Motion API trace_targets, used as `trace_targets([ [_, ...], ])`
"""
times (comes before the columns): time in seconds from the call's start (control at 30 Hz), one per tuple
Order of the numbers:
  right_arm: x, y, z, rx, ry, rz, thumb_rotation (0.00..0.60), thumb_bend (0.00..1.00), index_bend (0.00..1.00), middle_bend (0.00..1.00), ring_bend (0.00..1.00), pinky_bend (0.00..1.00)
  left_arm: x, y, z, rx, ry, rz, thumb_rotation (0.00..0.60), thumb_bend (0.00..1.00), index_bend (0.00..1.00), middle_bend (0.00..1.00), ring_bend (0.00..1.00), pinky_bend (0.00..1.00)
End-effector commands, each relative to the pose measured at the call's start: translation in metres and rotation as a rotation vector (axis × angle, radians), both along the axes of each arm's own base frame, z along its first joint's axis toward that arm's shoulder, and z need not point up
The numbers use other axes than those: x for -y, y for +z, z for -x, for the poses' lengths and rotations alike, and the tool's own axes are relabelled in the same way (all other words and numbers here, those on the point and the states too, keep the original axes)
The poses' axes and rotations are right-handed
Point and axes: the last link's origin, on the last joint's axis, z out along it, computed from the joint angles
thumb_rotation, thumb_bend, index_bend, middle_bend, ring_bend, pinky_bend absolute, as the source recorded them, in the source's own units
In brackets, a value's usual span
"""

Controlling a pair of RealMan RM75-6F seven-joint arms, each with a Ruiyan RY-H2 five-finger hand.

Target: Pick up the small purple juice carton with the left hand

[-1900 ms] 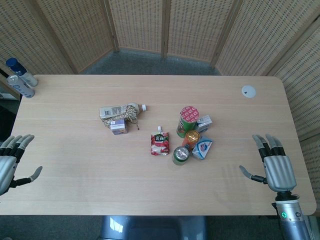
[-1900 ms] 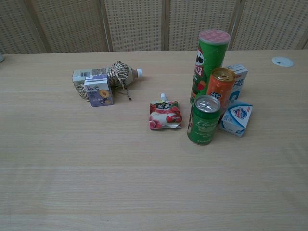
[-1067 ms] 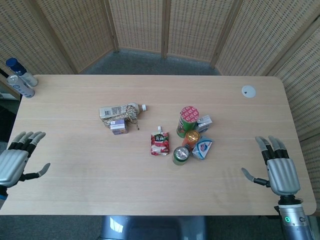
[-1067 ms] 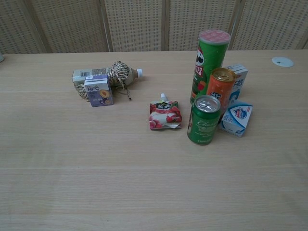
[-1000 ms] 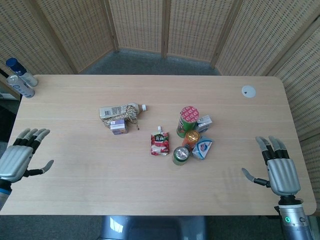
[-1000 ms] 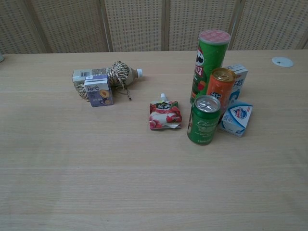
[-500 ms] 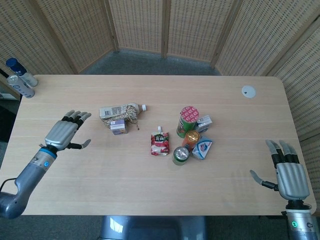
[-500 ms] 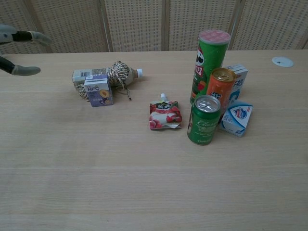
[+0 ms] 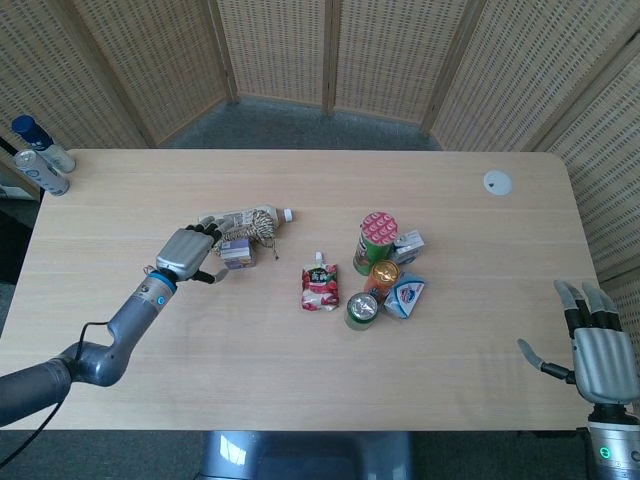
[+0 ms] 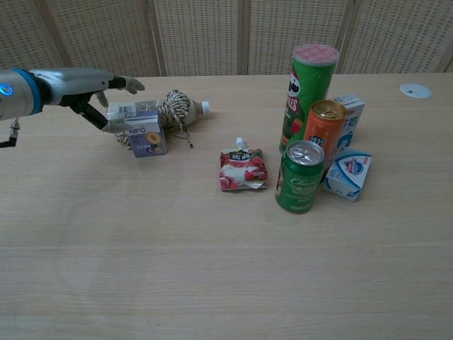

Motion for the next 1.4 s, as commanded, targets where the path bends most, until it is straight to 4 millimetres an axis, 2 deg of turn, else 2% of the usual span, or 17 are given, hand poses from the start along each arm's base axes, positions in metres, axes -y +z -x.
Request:
trace_targets([
  [0.03, -0.001, 0.002, 0.001, -0.002, -0.005, 0.004, 0.209, 0.27, 0.00, 0.14, 0.00, 0.00, -0.002, -0.013, -0.007, 0.000, -0.006, 0.012, 0.443, 0.38, 0.10, 0.08, 0.09, 0.34],
  [0.23, -0.001, 0.003, 0.003, 0.008, -0.008, 0.009, 0.207, 0.27, 0.00, 0.14, 0.00, 0.00, -0.003, -0.023, -0.006, -0.008, -0.001, 0.018, 0.444, 0.38, 0.05, 0.07, 0.09, 0.34],
  [0.5, -0.001, 0.004, 0.005, 0.010, -0.013, 0.012, 0.207, 0.27, 0.00, 0.14, 0.00, 0.00, -0.007, -0.032, -0.008, -0.009, 0.005, 0.029, 0.445, 0.38, 0.06, 0.09, 0.11, 0.33],
  [0.63, -0.003, 0.007, 0.007, 0.010, -0.023, 0.018, 0.208, 0.27, 0.00, 0.15, 0.00, 0.00, -0.007, -0.039, -0.011, 0.005, 0.010, 0.035, 0.478, 0.38, 0.15, 0.18, 0.22, 0.37],
  [0.77, -0.004, 0.008, 0.009, 0.015, -0.033, 0.023, 0.207, 0.27, 0.00, 0.14, 0.00, 0.00, -0.006, -0.044, -0.013, 0.007, 0.000, 0.037, 0.563, 0.38, 0.30, 0.29, 0.33, 0.45],
  [0.9, -0.005, 0.009, 0.009, 0.017, -0.034, 0.026, 0.210, 0.27, 0.00, 0.15, 0.00, 0.00, -0.004, -0.045, -0.015, 0.032, -0.010, 0.028, 0.597, 0.42, 0.47, 0.41, 0.45, 0.57],
  [1.03, -0.004, 0.009, 0.009, 0.019, -0.029, 0.025, 0.209, 0.27, 0.00, 0.14, 0.00, 0.00, -0.001, -0.040, -0.015, 0.064, -0.024, 0.008, 0.600, 0.42, 0.54, 0.47, 0.51, 0.65],
  [1.23, -0.002, 0.007, 0.007, 0.022, -0.021, 0.021, 0.211, 0.27, 0.00, 0.14, 0.00, 0.00, 0.002, -0.026, -0.013, 0.138, -0.013, -0.016, 0.600, 0.42, 0.57, 0.50, 0.54, 0.67],
  [1.3, -0.002, 0.008, 0.006, 0.023, -0.016, 0.021, 0.212, 0.27, 0.00, 0.14, 0.00, 0.00, 0.001, -0.018, -0.014, 0.159, -0.011, -0.030, 0.600, 0.42, 0.57, 0.50, 0.54, 0.67],
  [1.4, -0.002, 0.007, 0.005, 0.026, -0.007, 0.019, 0.209, 0.27, 0.00, 0.14, 0.00, 0.00, 0.001, 0.005, -0.018, 0.207, -0.012, -0.064, 0.600, 0.42, 0.57, 0.50, 0.54, 0.67],
])
